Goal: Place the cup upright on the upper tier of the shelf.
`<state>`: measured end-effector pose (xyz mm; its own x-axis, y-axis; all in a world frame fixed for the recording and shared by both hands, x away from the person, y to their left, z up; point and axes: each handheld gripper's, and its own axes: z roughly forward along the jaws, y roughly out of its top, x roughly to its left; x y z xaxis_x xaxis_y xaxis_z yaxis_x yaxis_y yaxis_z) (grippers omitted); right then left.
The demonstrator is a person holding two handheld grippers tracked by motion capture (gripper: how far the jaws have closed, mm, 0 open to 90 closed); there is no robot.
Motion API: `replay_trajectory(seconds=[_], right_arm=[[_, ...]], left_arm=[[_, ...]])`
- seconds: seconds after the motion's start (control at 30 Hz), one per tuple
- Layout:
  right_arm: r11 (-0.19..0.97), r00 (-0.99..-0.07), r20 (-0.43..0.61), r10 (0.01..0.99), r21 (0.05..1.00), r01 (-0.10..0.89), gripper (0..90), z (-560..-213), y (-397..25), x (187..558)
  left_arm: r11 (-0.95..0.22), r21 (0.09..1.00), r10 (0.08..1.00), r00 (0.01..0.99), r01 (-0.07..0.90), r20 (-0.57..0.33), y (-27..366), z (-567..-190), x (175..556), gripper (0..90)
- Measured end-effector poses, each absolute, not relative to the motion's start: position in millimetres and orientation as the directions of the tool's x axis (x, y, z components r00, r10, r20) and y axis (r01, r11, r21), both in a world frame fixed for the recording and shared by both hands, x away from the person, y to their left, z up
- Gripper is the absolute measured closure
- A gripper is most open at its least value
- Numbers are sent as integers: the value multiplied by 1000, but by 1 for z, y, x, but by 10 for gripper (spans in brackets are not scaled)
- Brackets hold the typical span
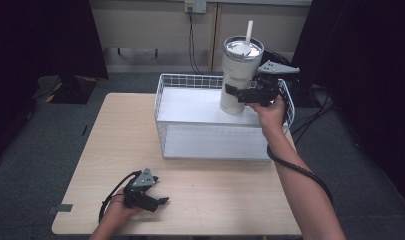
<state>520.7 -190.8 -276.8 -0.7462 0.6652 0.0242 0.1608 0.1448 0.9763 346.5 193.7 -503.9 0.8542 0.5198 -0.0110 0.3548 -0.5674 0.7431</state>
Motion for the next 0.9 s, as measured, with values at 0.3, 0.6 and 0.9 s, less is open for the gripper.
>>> replay_trajectory(seconds=[0.3, 0.6, 0.9], right_arm=[[184, -745, -6, 667, 970, 156, 93, -279, -192, 518], [220, -741, -25, 671, 961, 167, 99, -282, -196, 513], [234, -741, -30, 671, 957, 174, 109, -285, -203, 507]], left_arm=[[-567, 744, 521, 854, 355, -11, 194, -504, 346, 149], [-567, 744, 520, 854, 354, -11, 194, -504, 347, 149], [-568, 742, 519, 854, 355, -11, 194, -504, 347, 149]])
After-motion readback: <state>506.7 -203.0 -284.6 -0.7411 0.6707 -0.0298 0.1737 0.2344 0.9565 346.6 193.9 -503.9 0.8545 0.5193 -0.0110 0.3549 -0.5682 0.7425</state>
